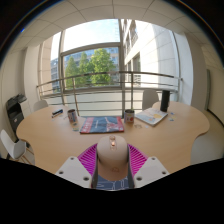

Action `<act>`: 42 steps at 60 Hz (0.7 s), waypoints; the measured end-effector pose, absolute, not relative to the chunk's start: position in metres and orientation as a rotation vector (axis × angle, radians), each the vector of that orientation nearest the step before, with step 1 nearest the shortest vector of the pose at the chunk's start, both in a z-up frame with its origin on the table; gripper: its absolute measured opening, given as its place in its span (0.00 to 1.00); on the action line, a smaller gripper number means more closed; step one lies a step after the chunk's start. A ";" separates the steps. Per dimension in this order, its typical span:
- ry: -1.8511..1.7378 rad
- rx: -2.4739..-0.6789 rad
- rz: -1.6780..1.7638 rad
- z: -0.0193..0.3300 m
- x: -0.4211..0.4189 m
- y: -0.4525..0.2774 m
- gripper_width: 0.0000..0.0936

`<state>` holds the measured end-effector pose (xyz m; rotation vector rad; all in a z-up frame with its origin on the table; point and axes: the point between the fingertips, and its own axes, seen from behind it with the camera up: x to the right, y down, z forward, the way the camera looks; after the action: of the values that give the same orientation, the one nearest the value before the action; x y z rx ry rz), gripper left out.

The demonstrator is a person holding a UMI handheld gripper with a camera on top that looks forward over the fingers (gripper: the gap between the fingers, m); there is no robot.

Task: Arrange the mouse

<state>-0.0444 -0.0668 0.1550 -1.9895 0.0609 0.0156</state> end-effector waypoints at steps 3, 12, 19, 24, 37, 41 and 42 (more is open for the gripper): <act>0.043 -2.079 0.038 0.116 -0.057 -0.069 0.44; 0.024 -2.202 -0.001 0.020 -0.079 -0.087 0.47; -0.001 -2.245 -0.019 -0.005 -0.080 -0.091 0.53; -0.011 -2.247 -0.042 -0.008 -0.080 -0.098 0.63; -0.010 -2.203 -0.078 0.056 -0.080 -0.132 0.90; 0.012 -2.184 -0.064 0.085 -0.085 -0.152 0.90; 0.014 -2.180 -0.060 0.091 -0.086 -0.157 0.90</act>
<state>-0.0862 -0.1569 0.0908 -2.1800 0.0145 -0.0595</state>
